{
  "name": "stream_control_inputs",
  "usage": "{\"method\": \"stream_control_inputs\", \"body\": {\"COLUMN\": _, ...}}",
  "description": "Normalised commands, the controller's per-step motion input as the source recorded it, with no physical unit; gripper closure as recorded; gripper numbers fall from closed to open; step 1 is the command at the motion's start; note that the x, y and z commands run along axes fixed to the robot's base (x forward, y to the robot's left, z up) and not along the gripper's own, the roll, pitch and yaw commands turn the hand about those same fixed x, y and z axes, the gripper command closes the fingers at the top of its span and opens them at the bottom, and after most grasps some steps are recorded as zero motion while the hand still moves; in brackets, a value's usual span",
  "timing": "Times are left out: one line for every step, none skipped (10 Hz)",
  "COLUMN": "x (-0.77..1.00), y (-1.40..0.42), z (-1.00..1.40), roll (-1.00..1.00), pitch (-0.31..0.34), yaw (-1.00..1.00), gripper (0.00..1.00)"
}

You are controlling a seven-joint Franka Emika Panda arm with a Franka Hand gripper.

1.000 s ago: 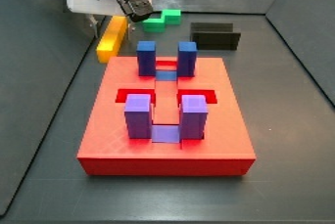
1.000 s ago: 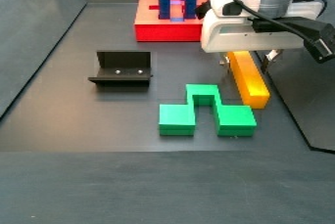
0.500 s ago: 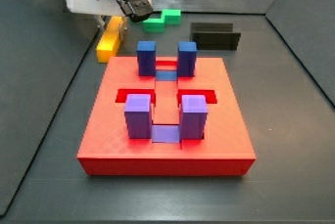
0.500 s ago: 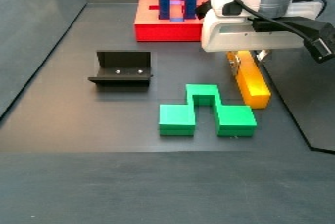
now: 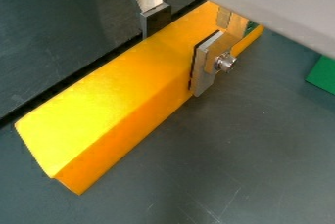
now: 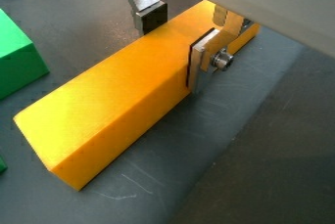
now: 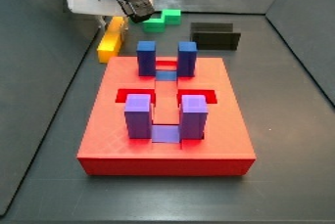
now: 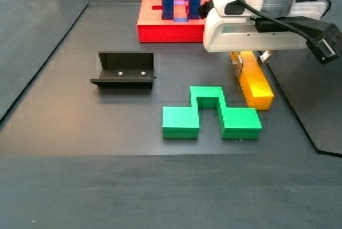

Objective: Pick up the yellow object. Move up. Move to above the board. Insert the yellow object.
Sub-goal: Pick up the yellow object, then move up, then move to above the board.

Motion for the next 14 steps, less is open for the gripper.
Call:
{"method": "stream_control_inputs", "body": {"x": 0.0, "y": 0.0, "z": 0.0, "roll": 0.0, "pitch": 0.0, "yaw": 0.0, "gripper": 1.0}}
{"method": "stream_control_inputs", "body": {"x": 0.0, "y": 0.0, "z": 0.0, "roll": 0.0, "pitch": 0.0, "yaw": 0.0, "gripper": 1.0}}
{"method": "stream_control_inputs", "body": {"x": 0.0, "y": 0.0, "z": 0.0, "roll": 0.0, "pitch": 0.0, "yaw": 0.0, "gripper": 1.0}}
{"method": "stream_control_inputs", "body": {"x": 0.0, "y": 0.0, "z": 0.0, "roll": 0.0, "pitch": 0.0, "yaw": 0.0, "gripper": 1.0}}
{"method": "stream_control_inputs", "body": {"x": 0.0, "y": 0.0, "z": 0.0, "roll": 0.0, "pitch": 0.0, "yaw": 0.0, "gripper": 1.0}}
{"method": "stream_control_inputs", "body": {"x": 0.0, "y": 0.0, "z": 0.0, "roll": 0.0, "pitch": 0.0, "yaw": 0.0, "gripper": 1.0}}
{"method": "stream_control_inputs", "body": {"x": 0.0, "y": 0.0, "z": 0.0, "roll": 0.0, "pitch": 0.0, "yaw": 0.0, "gripper": 1.0}}
{"method": "stream_control_inputs", "body": {"x": 0.0, "y": 0.0, "z": 0.0, "roll": 0.0, "pitch": 0.0, "yaw": 0.0, "gripper": 1.0}}
{"method": "stream_control_inputs", "body": {"x": 0.0, "y": 0.0, "z": 0.83, "roll": 0.0, "pitch": 0.0, "yaw": 0.0, "gripper": 1.0}}
{"method": "stream_control_inputs", "body": {"x": -0.06, "y": -0.07, "z": 0.79, "roll": -0.01, "pitch": 0.037, "yaw": 0.06, "gripper": 1.0}}
{"method": "stream_control_inputs", "body": {"x": -0.1, "y": -0.07, "z": 0.6, "roll": -0.02, "pitch": 0.067, "yaw": 0.06, "gripper": 1.0}}
{"method": "stream_control_inputs", "body": {"x": -0.07, "y": -0.05, "z": 0.42, "roll": -0.02, "pitch": 0.053, "yaw": 0.05, "gripper": 1.0}}
{"method": "stream_control_inputs", "body": {"x": 0.0, "y": 0.0, "z": 1.4, "roll": 0.0, "pitch": 0.0, "yaw": 0.0, "gripper": 1.0}}
{"method": "stream_control_inputs", "body": {"x": 0.0, "y": 0.01, "z": 1.4, "roll": -0.01, "pitch": 0.007, "yaw": -0.02, "gripper": 1.0}}
